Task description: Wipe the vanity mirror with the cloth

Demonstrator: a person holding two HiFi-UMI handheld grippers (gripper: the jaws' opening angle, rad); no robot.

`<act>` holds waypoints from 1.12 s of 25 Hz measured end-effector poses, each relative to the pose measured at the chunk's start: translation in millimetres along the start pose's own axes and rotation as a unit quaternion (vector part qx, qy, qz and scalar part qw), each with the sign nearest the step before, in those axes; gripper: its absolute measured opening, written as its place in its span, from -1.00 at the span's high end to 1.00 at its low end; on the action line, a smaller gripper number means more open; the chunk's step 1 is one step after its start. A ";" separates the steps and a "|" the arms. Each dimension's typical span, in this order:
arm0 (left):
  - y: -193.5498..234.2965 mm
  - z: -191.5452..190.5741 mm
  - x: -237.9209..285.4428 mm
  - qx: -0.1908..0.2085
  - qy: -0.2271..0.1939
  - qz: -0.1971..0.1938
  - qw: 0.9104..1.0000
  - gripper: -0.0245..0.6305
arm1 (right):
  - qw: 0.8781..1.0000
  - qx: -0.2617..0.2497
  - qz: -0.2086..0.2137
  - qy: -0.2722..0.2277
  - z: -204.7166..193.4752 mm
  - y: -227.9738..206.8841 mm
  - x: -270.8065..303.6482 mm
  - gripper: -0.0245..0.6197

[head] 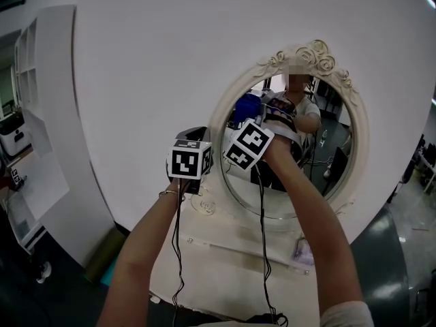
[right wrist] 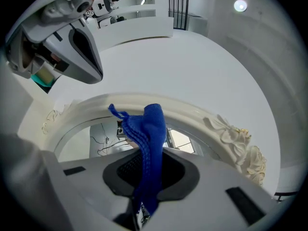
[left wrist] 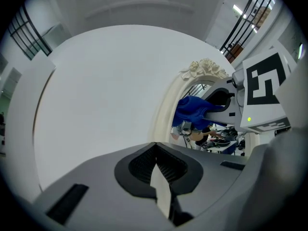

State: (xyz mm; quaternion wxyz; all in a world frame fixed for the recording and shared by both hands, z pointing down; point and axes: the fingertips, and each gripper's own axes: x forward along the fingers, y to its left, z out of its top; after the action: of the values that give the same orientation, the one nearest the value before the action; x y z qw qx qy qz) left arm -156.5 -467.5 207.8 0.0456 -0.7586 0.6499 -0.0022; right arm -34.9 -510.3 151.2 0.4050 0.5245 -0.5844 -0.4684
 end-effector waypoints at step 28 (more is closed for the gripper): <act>-11.1 -204.7 -22.6 -0.091 0.109 -0.020 0.990 0.90 | 0.985 -0.044 0.169 0.013 -30.6 246.3 -1.6 0.72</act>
State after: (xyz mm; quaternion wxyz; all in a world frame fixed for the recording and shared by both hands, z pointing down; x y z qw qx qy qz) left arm -161.9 -457.2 413.7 -0.0947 -0.7679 0.6330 -0.0263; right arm -62.7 -509.8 397.9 0.5086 0.4063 -0.6379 -0.4115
